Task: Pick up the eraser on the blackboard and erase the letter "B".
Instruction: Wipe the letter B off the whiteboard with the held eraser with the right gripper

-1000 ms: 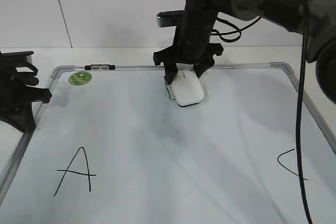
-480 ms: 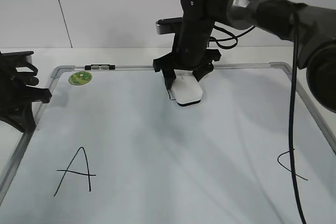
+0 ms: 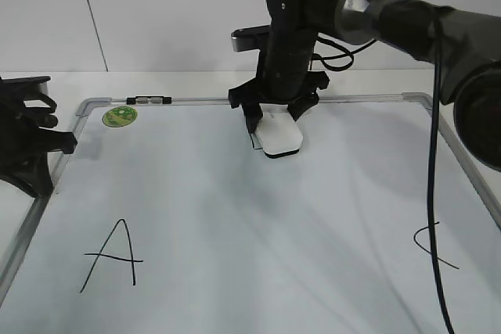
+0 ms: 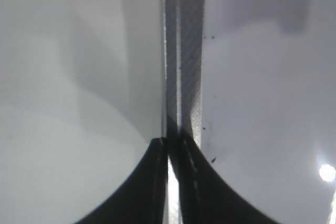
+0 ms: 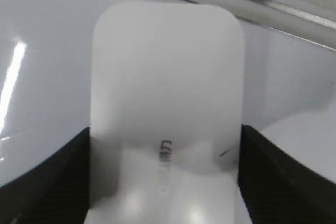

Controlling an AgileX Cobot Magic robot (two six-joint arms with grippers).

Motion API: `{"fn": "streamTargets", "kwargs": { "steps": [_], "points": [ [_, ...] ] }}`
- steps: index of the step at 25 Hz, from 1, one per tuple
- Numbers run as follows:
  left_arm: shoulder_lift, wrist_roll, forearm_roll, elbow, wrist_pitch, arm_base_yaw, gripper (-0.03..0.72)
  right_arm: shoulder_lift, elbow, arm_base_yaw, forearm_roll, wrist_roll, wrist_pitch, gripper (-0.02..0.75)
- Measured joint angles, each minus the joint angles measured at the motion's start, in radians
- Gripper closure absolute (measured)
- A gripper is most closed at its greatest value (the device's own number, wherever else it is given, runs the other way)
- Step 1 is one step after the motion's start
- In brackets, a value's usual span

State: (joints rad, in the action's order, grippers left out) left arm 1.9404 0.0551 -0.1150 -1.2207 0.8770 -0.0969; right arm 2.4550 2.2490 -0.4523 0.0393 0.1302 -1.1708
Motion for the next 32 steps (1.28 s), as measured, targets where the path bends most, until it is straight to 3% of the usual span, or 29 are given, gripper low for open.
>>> {"fn": "streamTargets", "kwargs": {
  "steps": [27,32],
  "points": [
    [0.000,0.000,0.000,0.000,0.000,0.000,0.650,0.016,0.006,0.000,0.002,0.000,-0.030,0.143],
    [0.000,0.000,0.000,0.000,0.000,0.000,0.650,0.016,0.008,-0.002,0.000,0.000,-0.034,0.181]
  ]
}}
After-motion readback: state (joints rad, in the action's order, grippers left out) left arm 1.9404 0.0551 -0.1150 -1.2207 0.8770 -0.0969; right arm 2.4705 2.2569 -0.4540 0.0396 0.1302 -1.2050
